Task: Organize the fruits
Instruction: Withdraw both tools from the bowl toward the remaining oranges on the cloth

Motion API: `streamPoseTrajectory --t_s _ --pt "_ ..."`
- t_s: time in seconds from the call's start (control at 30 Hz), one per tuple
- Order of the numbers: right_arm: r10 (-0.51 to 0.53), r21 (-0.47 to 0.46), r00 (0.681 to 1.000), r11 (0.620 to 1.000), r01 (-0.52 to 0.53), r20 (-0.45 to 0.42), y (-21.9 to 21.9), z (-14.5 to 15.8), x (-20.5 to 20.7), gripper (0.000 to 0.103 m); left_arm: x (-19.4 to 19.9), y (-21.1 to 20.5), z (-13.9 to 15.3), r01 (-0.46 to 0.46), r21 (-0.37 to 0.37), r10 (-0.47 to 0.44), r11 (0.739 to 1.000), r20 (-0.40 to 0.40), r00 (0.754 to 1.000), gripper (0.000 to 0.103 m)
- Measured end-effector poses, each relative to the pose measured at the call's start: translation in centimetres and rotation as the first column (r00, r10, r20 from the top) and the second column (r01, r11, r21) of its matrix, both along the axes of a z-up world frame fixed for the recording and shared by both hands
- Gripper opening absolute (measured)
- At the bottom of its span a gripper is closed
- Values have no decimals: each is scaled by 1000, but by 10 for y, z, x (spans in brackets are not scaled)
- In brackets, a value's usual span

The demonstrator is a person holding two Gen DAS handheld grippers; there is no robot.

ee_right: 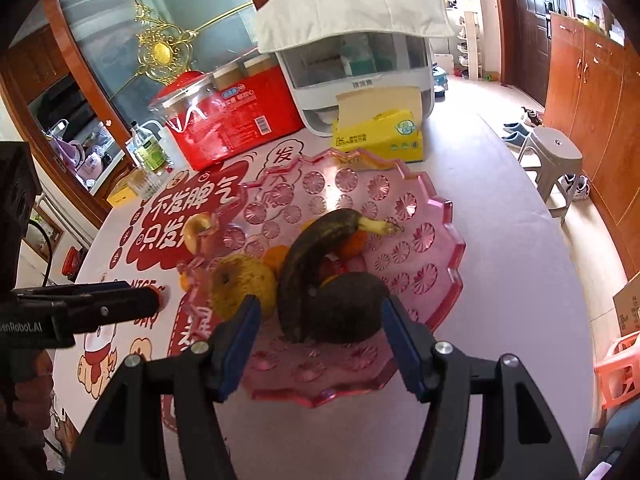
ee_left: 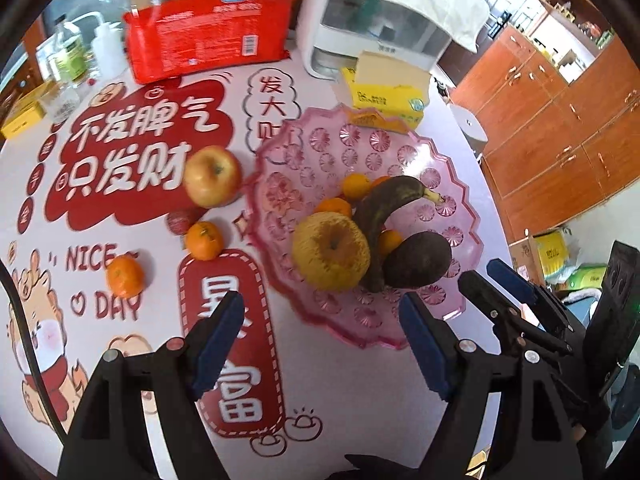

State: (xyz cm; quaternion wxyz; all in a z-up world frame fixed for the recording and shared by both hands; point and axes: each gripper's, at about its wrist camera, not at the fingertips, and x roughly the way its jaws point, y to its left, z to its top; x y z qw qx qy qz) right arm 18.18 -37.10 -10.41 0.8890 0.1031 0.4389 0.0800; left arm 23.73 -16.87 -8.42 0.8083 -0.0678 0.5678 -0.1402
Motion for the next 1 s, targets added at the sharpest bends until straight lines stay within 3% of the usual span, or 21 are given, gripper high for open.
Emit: streamPoseTrajectory --t_s 0.5,1.0 --pt "-4 54 999 999 5 -33 50 -3 -36 63 -45 87 9 -76 4 76 997 28 997 78" --pt "-29 78 998 996 34 -63 136 -11 -36 63 -42 171 -5 -44 45 46 998 -32 998 78"
